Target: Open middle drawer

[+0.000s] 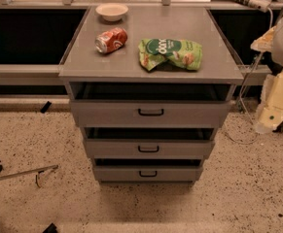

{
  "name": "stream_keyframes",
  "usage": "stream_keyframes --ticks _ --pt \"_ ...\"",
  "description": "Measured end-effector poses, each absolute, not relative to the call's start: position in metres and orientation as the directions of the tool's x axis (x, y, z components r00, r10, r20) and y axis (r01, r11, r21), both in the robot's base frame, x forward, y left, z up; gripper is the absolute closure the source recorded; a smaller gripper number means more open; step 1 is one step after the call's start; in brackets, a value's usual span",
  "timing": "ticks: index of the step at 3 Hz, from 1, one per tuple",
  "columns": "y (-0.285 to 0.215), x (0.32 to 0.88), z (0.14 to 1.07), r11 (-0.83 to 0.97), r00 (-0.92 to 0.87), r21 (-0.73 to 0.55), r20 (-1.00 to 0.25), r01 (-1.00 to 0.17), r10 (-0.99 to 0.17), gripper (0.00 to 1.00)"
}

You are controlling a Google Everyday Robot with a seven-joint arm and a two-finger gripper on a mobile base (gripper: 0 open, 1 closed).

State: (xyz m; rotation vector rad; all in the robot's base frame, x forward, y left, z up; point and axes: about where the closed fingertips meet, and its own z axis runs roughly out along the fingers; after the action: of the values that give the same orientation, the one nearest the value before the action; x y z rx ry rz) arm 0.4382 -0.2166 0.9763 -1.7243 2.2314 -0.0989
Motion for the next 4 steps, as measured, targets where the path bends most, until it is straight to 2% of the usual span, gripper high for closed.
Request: stream_keyframes --ticks 2,4 --pt "-0.211 0.442 0.954 0.27 -0.221 -0.228 -0.217 -0.936 -0.951 0.0" --pt "-0.15 0.45 0.832 0.222 -0.163 -0.163 -0.316 -0.961 -0.935 0.0"
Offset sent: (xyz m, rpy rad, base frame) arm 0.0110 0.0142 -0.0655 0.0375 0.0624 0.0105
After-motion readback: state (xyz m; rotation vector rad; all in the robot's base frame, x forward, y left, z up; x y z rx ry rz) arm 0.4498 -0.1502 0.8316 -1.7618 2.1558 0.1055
